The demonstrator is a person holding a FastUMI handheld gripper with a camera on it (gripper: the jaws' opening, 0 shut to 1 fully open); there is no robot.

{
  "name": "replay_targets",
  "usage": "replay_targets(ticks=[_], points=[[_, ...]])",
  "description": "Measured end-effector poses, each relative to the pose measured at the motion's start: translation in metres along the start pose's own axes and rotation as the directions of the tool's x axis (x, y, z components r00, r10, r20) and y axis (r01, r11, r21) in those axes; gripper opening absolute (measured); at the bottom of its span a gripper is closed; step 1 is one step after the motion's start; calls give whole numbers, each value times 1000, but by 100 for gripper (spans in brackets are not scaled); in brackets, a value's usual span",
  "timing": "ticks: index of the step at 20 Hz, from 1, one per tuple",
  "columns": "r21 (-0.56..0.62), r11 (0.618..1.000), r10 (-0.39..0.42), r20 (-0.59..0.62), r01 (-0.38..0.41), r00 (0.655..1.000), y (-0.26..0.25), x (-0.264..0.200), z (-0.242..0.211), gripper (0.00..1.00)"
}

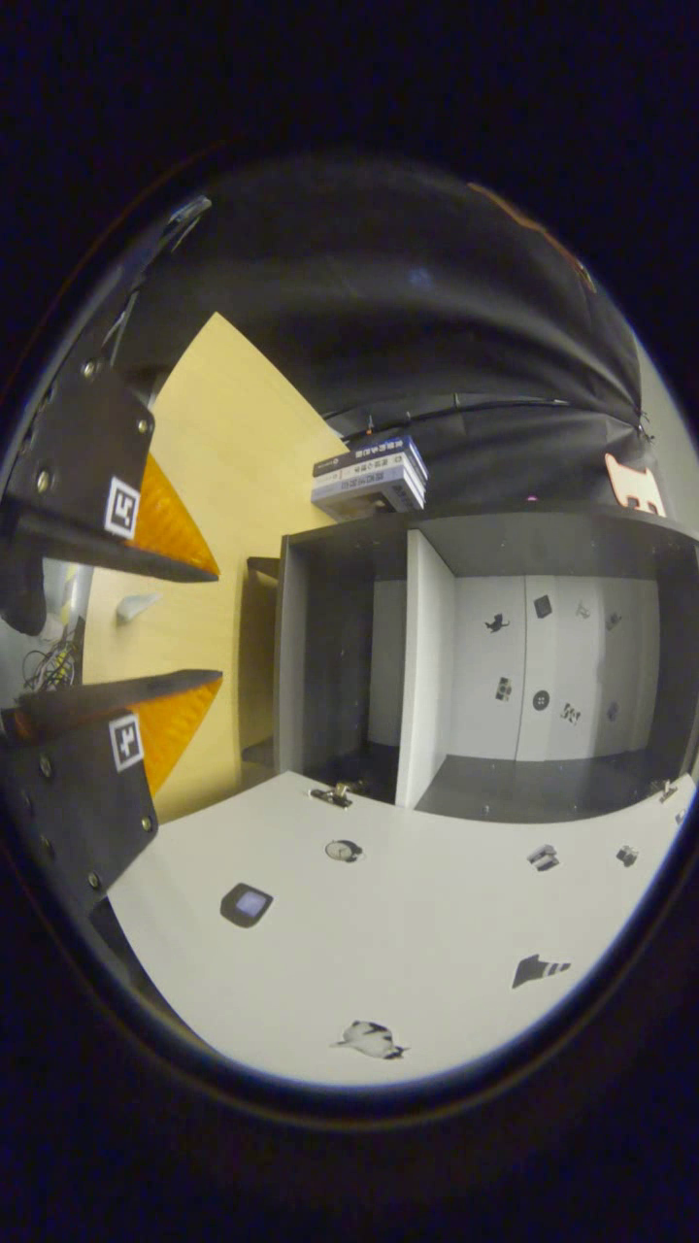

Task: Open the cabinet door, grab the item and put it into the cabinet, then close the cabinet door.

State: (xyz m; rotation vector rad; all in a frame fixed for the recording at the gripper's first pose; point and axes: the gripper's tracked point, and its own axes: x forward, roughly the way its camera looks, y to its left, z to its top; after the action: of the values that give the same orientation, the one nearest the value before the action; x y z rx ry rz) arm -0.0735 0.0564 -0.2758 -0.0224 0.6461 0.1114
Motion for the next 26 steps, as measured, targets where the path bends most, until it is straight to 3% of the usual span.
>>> replay_targets(ticks=[1,6,11,16,24,26], points=[[-7,1000,14,-18,-14,1000,0,5,-5,66],[-22,992,118,-107,-121,987,13,32,-31,87],[-52,980,185,-120,-192,975,20,47,-31,86],[-52,962,254,-201,-269,946,32,59,-62,86],[-92,968,185,-373,-234,909,12,110,-149,86],[-58,972,187,-406,-229,895,15,122,-167,75]])
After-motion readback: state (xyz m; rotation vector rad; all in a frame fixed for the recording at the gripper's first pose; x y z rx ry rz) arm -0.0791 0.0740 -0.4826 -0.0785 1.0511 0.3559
